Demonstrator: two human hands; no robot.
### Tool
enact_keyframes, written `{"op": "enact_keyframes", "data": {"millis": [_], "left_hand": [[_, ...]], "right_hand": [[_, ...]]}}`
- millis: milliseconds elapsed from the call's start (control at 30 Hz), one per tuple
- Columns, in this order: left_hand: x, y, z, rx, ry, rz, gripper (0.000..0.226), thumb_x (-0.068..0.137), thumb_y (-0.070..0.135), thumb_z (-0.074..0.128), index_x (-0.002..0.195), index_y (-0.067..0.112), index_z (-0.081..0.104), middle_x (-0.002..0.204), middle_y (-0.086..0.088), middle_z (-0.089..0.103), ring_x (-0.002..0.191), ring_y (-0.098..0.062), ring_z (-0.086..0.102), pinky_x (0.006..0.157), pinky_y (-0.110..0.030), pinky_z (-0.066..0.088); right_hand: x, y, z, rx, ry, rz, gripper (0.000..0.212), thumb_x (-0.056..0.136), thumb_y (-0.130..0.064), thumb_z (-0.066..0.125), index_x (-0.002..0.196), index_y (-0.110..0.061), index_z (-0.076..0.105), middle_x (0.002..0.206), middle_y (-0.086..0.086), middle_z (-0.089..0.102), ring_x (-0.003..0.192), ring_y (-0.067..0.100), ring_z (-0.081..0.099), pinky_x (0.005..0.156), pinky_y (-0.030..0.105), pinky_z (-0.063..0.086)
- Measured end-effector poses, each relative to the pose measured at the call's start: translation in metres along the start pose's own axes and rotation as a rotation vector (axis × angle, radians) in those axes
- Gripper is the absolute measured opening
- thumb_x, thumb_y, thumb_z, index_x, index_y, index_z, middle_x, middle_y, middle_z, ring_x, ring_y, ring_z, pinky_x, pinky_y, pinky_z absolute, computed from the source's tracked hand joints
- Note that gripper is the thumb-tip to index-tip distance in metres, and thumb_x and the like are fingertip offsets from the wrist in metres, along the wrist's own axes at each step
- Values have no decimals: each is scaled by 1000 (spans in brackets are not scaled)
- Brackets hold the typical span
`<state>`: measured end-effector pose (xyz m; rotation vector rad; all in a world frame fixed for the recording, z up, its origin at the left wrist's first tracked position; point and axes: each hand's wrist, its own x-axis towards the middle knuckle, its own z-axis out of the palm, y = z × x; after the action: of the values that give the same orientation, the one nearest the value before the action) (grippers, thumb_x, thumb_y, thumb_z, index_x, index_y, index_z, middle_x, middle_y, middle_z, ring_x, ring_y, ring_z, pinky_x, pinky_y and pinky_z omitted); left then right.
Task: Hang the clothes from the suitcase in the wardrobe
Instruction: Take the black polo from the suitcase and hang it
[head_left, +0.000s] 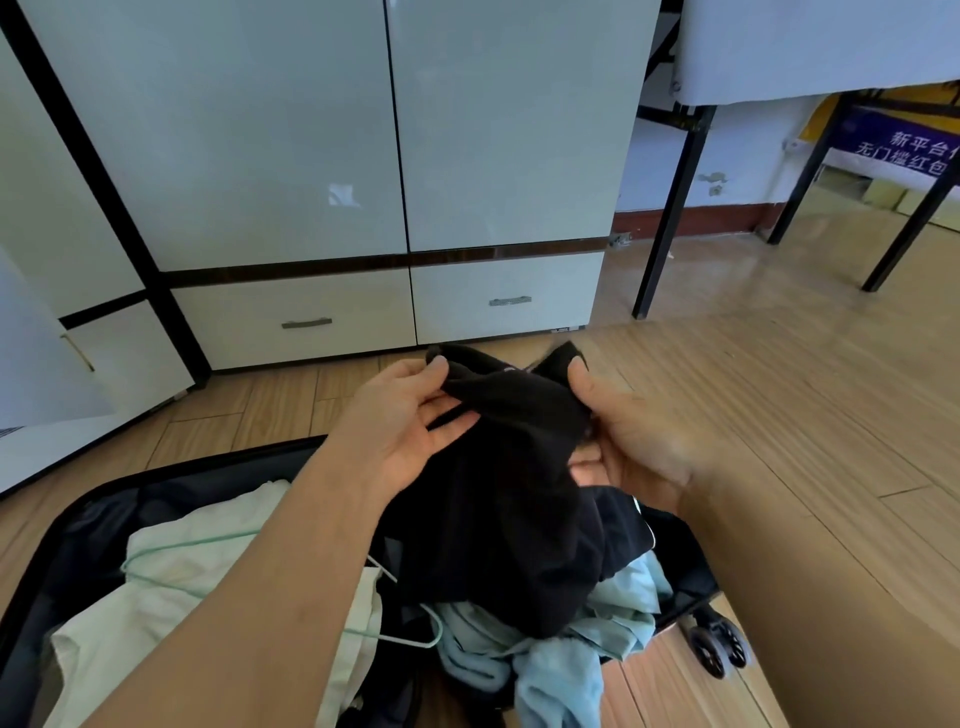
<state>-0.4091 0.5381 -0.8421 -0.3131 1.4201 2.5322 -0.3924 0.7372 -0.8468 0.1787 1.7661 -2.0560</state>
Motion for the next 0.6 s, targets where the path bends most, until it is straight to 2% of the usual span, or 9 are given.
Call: {"op": "enact_keyframes", "data": {"millis": [100,200,233,300,367,400,467,533,600], "left_hand": [[-6,-8,6,33,-153,9,9,95,4,51,94,3,60,99,-18,68,94,-27,69,88,-38,55],[-10,-11,11,204,-289,-23,8,93,5,53,89,5,60,95,-15,71,91,-24,70,87,-35,55],[-9,-11,10,326,-282,-18,7,93,7,55,88,6,60,94,-13,72,89,-22,71,86,-34,55],[-6,-14,7,621,-167,25,10,90,12,64,82,10,58,89,-8,71,82,-17,70,82,-31,56],[3,-20,-3,837,-15,39,19,80,17,76,81,14,57,88,-3,67,81,-15,64,76,-29,54],[7,-24,-9,884,46,19,27,74,18,81,88,16,58,94,-1,65,87,-16,62,77,-31,53],[14,-33,-17,974,164,-6,61,65,20,87,115,21,53,119,-3,54,107,-23,56,90,-40,51],[19,-41,-22,1246,264,18,103,61,28,89,144,30,29,142,-6,34,129,-32,38,104,-52,40],[21,-49,-27,1419,353,22,124,62,35,88,152,33,2,155,-5,17,139,-35,24,109,-56,32]], "right_hand": [[6,10,15,184,96,120,40,87,-46,60,94,-8,70,70,7,69,53,15,66,43,23,52],[14,18,18,279,161,151,32,85,-30,70,104,-5,71,92,13,73,71,23,70,58,30,58],[16,17,16,324,212,124,30,87,-23,67,110,-4,69,98,15,73,76,25,71,60,32,58],[18,9,10,426,266,5,28,92,-19,60,114,-4,66,101,15,73,81,26,72,61,33,58],[15,-4,2,540,204,-142,22,96,-19,52,109,-7,65,98,12,74,86,23,72,69,36,60],[11,-11,0,588,144,-210,21,98,-17,49,104,-7,66,97,12,74,85,22,72,73,37,60],[3,-23,-2,626,42,-290,32,99,-16,44,88,-5,73,93,13,74,82,23,73,77,39,59],[-5,-33,-1,638,-13,-307,40,97,-18,46,75,-5,76,87,12,73,78,23,72,75,40,60],[-13,-40,-3,595,3,-291,34,94,-26,50,78,-7,74,83,10,72,74,23,71,71,38,60]]}}
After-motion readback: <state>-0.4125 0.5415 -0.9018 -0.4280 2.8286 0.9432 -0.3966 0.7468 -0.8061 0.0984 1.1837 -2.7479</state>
